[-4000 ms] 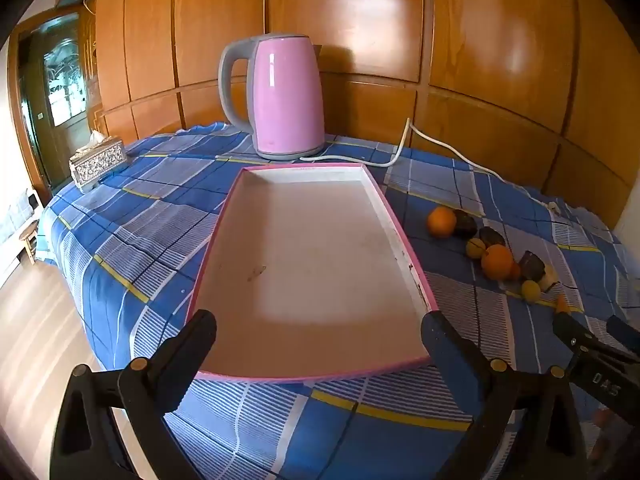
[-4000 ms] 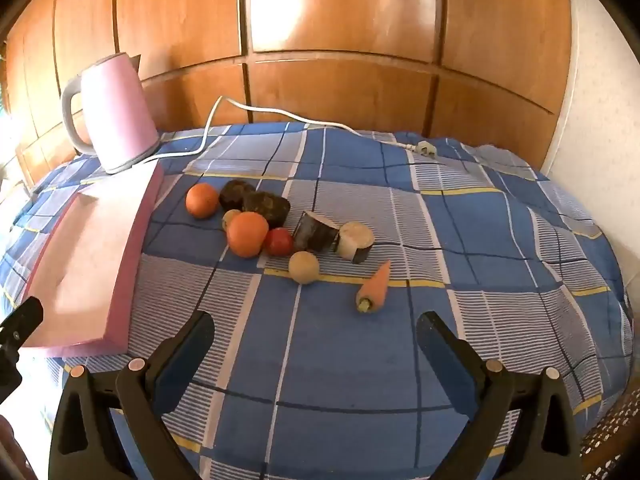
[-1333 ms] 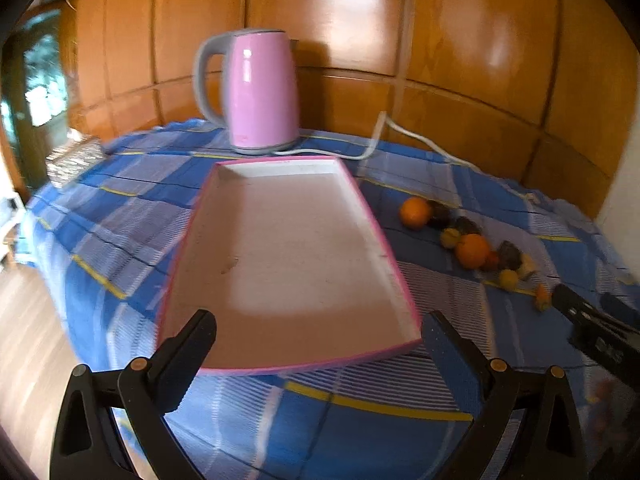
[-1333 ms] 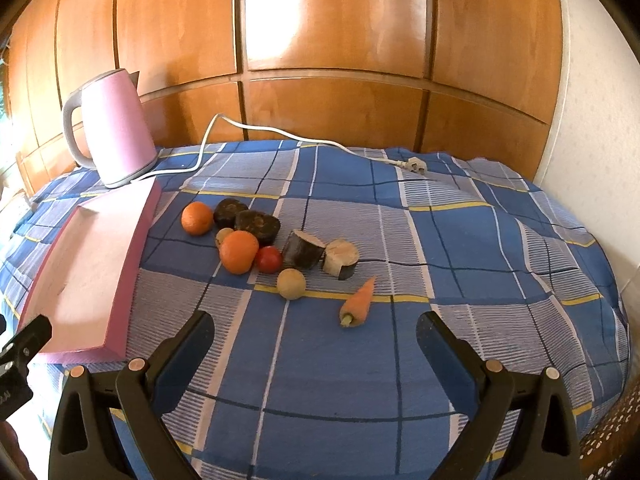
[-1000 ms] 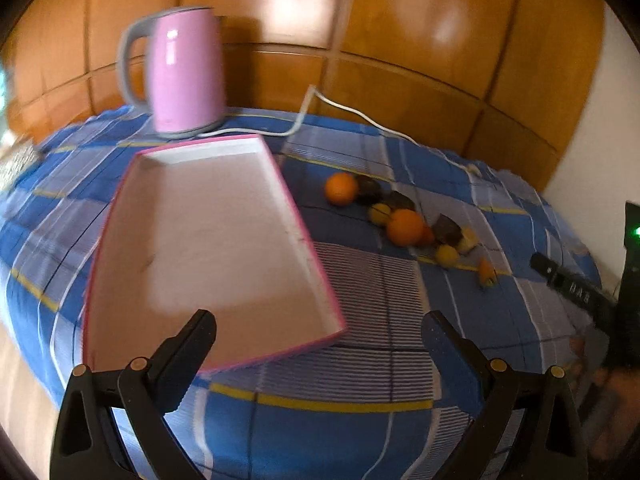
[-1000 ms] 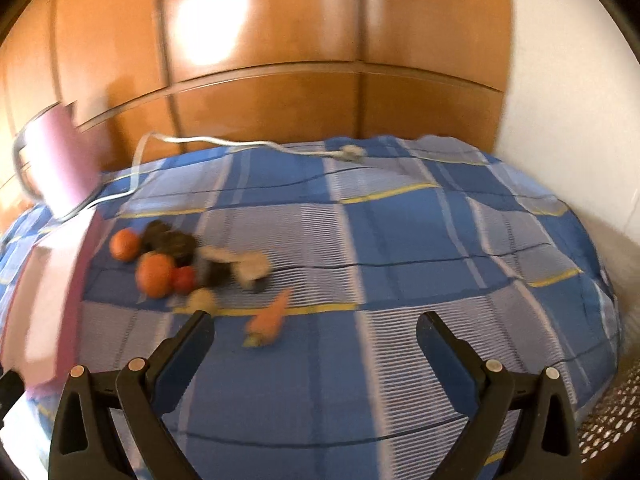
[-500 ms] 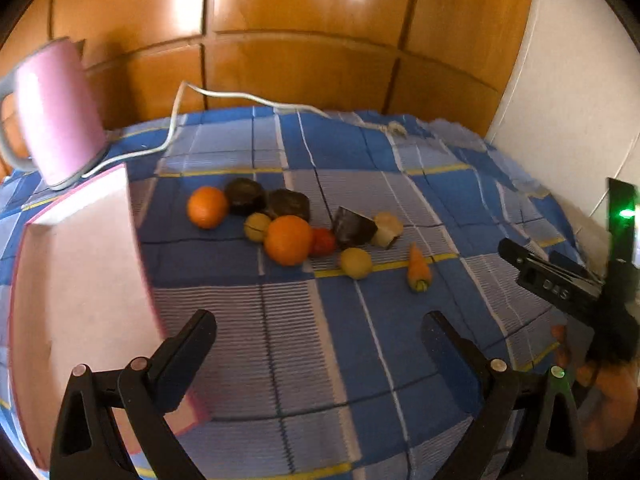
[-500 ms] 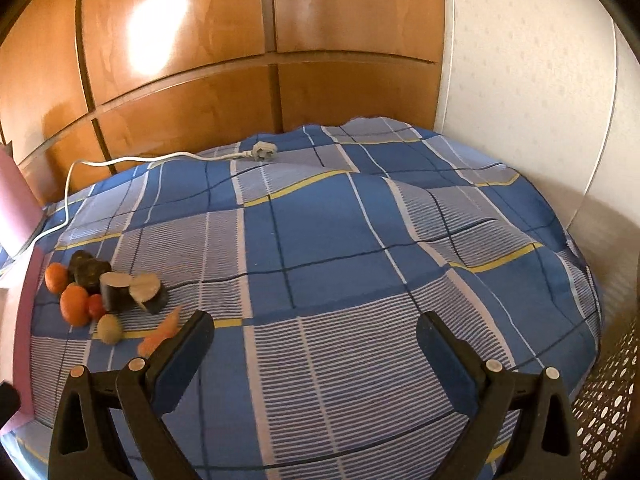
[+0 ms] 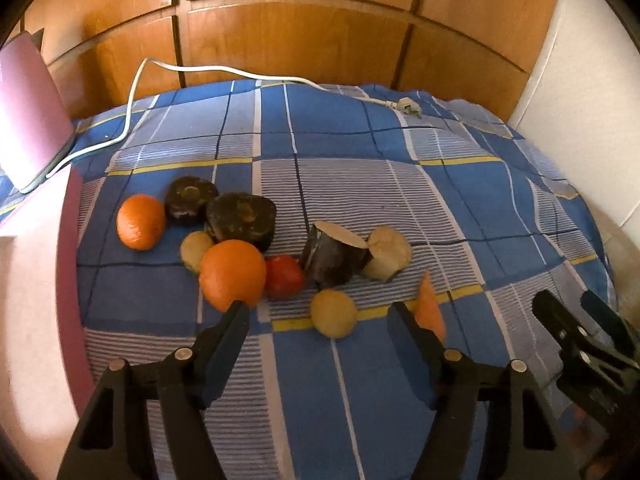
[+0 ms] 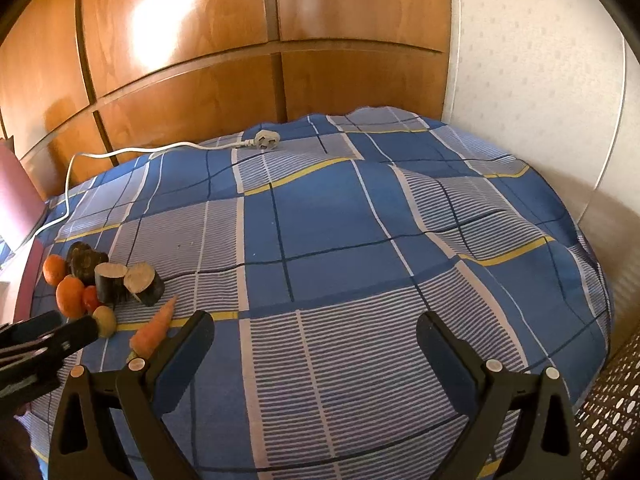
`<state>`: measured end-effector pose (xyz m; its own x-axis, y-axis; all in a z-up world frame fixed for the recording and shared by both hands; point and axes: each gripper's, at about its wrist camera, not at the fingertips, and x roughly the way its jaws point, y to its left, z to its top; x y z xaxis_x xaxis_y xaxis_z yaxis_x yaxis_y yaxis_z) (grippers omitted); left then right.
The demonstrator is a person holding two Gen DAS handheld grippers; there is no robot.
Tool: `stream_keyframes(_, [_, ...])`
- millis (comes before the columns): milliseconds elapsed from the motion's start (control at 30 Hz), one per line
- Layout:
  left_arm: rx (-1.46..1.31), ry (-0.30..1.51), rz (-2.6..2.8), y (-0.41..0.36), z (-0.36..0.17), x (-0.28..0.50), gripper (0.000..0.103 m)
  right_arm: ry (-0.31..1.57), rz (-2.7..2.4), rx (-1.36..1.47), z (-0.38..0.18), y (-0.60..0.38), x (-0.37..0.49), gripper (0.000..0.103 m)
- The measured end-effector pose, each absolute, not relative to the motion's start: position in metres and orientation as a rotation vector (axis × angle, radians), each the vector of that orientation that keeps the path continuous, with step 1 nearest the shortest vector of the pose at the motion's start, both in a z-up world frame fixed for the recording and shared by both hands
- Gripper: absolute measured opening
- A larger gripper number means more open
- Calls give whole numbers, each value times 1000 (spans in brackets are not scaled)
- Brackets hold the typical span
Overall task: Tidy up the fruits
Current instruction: 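Move the left gripper to the small yellow round fruit and grasp it, then carry the yellow fruit into the pink tray and open the left gripper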
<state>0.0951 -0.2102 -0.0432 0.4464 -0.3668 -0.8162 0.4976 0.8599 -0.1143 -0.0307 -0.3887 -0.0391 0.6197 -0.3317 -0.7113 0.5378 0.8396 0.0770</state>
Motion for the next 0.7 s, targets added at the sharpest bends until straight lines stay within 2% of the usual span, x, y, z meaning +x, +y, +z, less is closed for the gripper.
stream_keyframes(133, [166, 975, -536, -214, -49, 97, 60, 758, -500, 301, -42, -389, -30, 103])
stream_keyframes(300, [133, 1002, -518, -207, -57, 99, 58, 769, -497, 304, -46, -389, -31, 103])
stream_keyframes(367, [138, 994, -528, -208, -58, 98, 37, 766, -502, 298, -46, -388, -31, 103])
stream_keyframes(433, [130, 995, -551, -209, -59, 99, 27, 769, -502, 297, -46, -388, -31, 103])
stream_keyframes(600, [98, 983, -591, -198, -54, 88, 27, 768, -486, 284, -45, -384, -33, 99])
stream_keyframes(700, [68, 951, -619, -184, -43, 76, 27, 777, -453, 279, -47, -380, -31, 91])
